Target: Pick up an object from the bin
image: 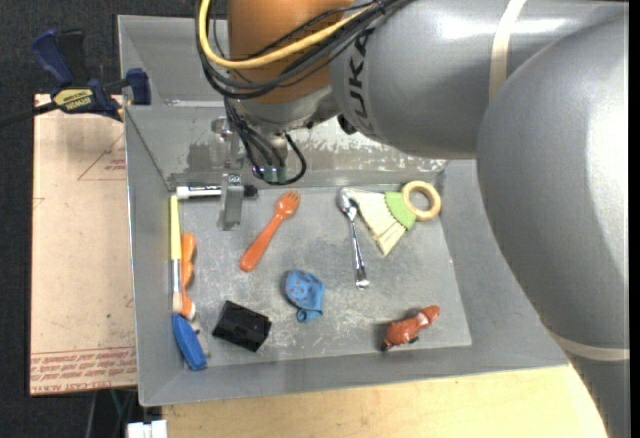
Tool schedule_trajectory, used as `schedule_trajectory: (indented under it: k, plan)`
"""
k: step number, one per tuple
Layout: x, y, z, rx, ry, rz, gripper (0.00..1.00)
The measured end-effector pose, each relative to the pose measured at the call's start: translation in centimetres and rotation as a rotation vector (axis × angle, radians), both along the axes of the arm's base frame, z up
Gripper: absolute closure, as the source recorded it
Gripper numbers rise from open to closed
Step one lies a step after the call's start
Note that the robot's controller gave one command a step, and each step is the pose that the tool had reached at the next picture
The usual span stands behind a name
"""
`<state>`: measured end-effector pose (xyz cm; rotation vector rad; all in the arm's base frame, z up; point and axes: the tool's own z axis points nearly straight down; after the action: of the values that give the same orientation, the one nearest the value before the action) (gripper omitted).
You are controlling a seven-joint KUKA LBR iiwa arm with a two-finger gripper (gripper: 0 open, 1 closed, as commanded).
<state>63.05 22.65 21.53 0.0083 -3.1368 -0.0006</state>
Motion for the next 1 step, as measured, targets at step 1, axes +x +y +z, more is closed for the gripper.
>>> schedule_trajectory:
  k: [1]
  plan:
    - [0.11, -0.15, 0.54, 0.001, -0.006, -0.004, 0.00]
